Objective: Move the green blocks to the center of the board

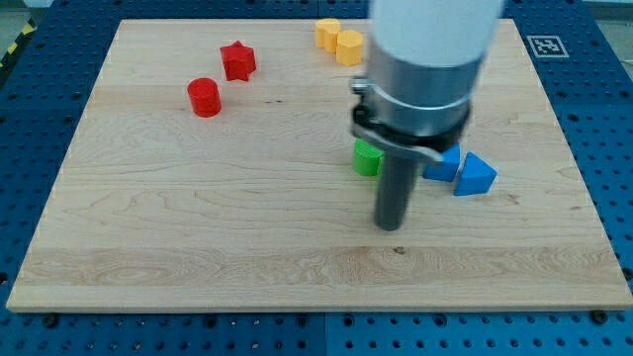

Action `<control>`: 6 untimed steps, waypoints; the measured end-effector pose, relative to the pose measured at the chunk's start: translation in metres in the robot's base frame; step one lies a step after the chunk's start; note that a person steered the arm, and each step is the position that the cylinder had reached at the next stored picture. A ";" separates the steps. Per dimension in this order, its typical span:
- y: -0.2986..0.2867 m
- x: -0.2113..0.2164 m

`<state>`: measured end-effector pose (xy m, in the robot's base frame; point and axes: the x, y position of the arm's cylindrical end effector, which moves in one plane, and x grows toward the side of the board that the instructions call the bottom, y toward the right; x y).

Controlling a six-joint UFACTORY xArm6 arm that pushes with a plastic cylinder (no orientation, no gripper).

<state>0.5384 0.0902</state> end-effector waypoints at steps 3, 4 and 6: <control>-0.033 -0.044; -0.045 -0.056; -0.058 -0.073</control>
